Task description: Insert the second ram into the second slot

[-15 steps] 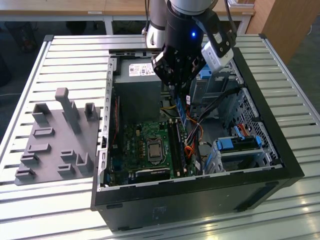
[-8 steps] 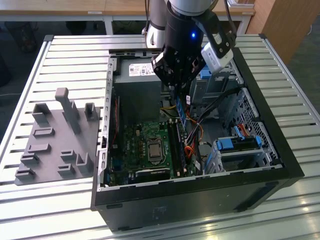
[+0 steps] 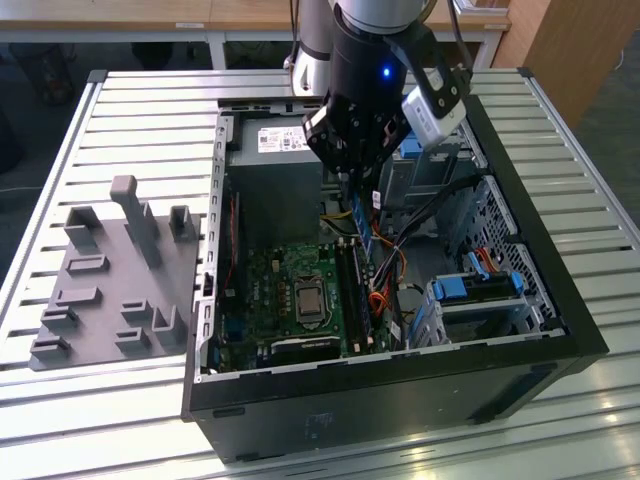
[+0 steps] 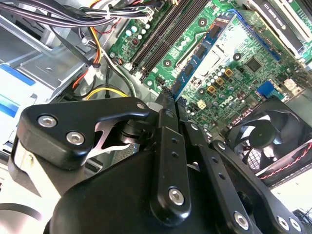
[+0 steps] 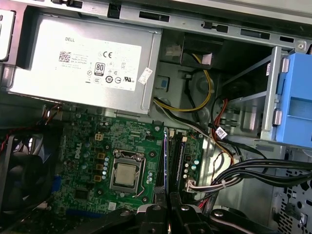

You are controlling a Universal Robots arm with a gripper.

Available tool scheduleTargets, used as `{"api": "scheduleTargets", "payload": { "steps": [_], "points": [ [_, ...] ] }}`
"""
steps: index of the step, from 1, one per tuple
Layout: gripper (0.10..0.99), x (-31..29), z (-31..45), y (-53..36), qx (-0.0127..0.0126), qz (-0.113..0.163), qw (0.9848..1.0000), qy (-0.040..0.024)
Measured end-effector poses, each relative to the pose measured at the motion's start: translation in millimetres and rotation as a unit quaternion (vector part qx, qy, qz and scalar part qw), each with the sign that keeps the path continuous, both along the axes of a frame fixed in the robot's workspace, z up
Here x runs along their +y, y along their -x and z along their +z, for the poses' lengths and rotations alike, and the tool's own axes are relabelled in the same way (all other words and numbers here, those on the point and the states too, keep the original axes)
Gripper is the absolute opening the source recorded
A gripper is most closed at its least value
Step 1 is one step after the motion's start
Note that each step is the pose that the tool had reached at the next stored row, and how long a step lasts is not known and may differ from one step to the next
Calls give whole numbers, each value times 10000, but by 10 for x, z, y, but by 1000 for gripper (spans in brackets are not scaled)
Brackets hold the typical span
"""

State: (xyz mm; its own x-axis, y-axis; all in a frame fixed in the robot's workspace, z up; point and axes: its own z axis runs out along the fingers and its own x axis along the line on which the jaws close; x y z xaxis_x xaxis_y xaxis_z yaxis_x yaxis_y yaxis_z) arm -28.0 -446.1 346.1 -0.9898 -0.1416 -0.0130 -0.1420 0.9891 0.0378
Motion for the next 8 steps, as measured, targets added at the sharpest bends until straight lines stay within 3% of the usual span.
{"api": "scheduleTargets", "payload": {
  "steps": [8],
  "points": [
    [137,0,-15,0,0,-7,10000,0]
  ]
}}
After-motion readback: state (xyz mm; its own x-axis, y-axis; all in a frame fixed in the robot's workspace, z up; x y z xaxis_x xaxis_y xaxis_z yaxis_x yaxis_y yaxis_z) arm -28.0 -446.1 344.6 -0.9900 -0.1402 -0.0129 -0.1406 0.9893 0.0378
